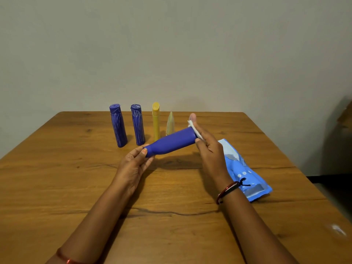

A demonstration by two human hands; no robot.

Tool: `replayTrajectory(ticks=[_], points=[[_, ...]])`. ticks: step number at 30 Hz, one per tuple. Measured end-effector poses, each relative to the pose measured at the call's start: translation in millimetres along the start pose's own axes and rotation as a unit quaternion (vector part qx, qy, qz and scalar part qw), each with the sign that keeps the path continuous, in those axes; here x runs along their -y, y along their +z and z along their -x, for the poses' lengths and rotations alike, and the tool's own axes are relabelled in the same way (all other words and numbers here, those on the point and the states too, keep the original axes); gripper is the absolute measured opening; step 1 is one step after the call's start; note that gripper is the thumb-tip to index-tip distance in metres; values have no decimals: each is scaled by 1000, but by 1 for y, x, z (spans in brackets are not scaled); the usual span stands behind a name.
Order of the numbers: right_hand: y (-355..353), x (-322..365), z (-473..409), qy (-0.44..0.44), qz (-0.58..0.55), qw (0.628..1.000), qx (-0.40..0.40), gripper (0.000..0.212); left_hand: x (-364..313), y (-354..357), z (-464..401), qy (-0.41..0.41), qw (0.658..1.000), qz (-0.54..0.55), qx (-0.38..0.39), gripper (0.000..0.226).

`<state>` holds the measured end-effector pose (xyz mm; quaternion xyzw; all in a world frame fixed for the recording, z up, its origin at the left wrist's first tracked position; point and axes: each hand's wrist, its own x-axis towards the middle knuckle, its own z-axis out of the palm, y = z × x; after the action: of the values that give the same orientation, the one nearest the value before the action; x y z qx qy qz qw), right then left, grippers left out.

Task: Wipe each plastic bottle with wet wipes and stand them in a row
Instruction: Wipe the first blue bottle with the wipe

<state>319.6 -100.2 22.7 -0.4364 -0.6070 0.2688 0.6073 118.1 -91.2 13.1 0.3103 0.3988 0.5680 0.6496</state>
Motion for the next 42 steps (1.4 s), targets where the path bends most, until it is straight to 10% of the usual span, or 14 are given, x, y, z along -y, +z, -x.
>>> replayTrajectory(ticks=[27, 31, 42], points=[[5, 0, 5, 153, 218, 958, -104, 24, -7, 2, 15, 252, 948, -187, -51, 26], [6, 14, 4, 27, 188, 966, -176, 33, -8, 4, 17, 259, 943, -207, -36, 30], [56, 21, 25, -145, 233, 960, 56, 50, -2, 14, 23, 289, 927, -236, 24, 42]])
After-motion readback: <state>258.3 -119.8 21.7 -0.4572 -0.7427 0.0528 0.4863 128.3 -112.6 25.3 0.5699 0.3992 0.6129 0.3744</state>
